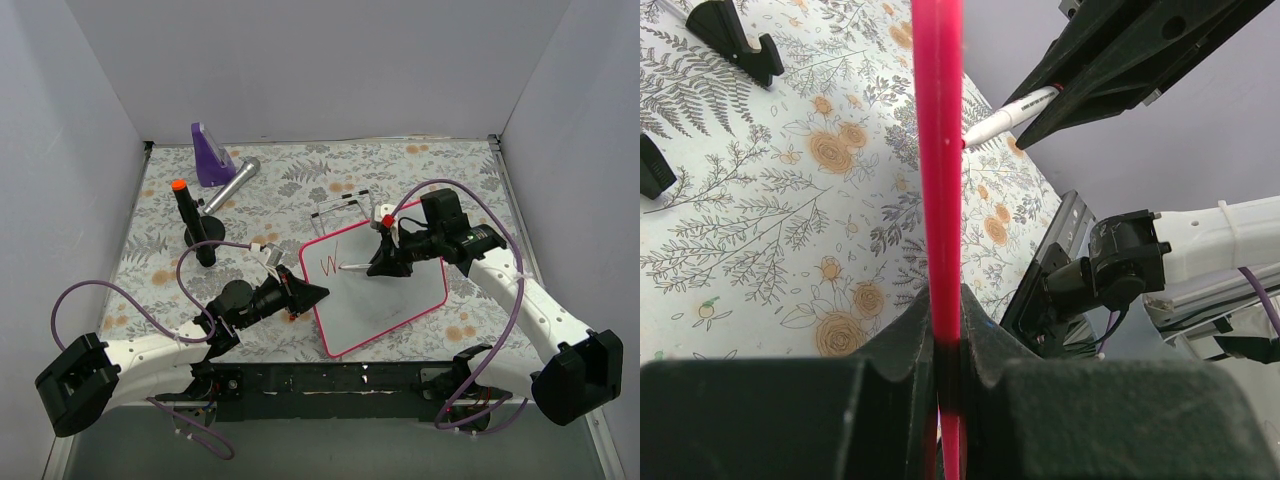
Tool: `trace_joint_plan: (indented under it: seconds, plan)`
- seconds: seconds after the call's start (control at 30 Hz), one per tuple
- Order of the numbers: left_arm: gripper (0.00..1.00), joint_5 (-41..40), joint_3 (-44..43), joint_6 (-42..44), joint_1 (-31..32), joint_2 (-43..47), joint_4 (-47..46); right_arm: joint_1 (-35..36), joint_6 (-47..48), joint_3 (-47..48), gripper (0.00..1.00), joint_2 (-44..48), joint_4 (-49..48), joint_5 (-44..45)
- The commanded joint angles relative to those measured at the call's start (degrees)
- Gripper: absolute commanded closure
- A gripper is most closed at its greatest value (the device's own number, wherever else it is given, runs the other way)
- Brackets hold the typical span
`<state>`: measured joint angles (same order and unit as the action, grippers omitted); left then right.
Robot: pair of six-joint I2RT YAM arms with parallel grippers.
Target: Write a sentence on the whiteboard
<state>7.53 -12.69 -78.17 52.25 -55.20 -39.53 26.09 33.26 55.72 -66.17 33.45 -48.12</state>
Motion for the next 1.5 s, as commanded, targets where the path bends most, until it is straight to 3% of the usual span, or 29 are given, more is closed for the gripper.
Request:
trace_joint_plan:
  seconds: [0.0,0.37,0.97,1.47]
  plan:
    - [1.0,0.1,-0.6,2.1,0.3,1.1,-5.4,0.3,1.9,1.7,0.99,0.3,1.6,2.1]
    - [1.0,-0.3,-0.3,2.3,0.3,1.9,-4.8,-0.6,2.5,1.4,0.99,1.6,2.2,4.8]
    - [1.0,0.1,0.1,2.1,0.3,1.9,-5.0,-3.3,2.3,5.9,0.99,-0.6,2.2,2.1]
    - [1.0,-0.4,-0.1,2.5,0.3,2.2,-4.7,-3.3,5.1,0.7,0.99,1.8,5.6,1.8]
